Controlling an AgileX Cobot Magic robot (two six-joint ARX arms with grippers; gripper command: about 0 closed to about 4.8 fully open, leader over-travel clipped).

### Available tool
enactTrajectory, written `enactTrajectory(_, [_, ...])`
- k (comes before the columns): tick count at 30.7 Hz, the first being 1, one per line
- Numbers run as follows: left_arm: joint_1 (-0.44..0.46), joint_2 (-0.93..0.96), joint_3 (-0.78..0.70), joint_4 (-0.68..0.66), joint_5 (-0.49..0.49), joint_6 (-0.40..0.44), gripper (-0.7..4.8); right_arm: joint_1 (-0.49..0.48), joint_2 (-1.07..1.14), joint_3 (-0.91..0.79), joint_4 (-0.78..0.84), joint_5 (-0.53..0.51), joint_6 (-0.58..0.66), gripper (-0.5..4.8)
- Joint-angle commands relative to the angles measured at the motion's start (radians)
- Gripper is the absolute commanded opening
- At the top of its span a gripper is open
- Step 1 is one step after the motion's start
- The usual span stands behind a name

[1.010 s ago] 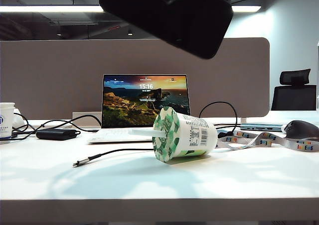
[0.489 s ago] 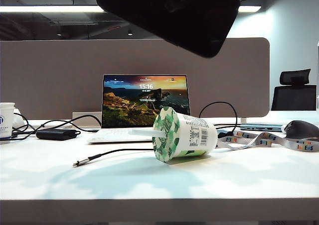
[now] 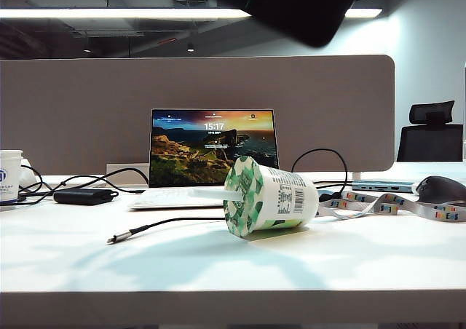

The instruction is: Pick up the black phone, pick up the charger plug, insert the charger plug into the phone's charging port, and finally place the connected phone back on the desk.

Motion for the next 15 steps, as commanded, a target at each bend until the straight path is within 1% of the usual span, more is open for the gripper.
enactTrajectory(1, [0.000, -0.010, 0.006, 0.142, 0.018, -0.103, 4.79, -0.025, -0.064, 0.008, 0.119, -0.047, 0.074, -0.03])
enactTrajectory(5, [0.000, -0.010, 0.006, 0.311, 0.058, -0.248, 4.79, -0.060, -0.115, 0.008, 0.274, -0.134, 0.196, -0.03])
enactTrajectory(8, [0.000, -0.010, 0.006, 0.464, 0.072, -0.392, 4.79, -0.065, -0.133, 0.008, 0.425, -0.191, 0.291, -0.04])
enactTrajectory(11, [0.000, -0.009, 0.006, 0.615, 0.081, -0.540, 4.79, -0.065, -0.136, 0.008, 0.549, -0.222, 0.366, -0.04])
enactTrajectory(15, [0.000, -0.010, 0.006, 0.788, 0.087, -0.706, 4.79, -0.065, -0.134, 0.008, 0.644, -0.240, 0.436, -0.04])
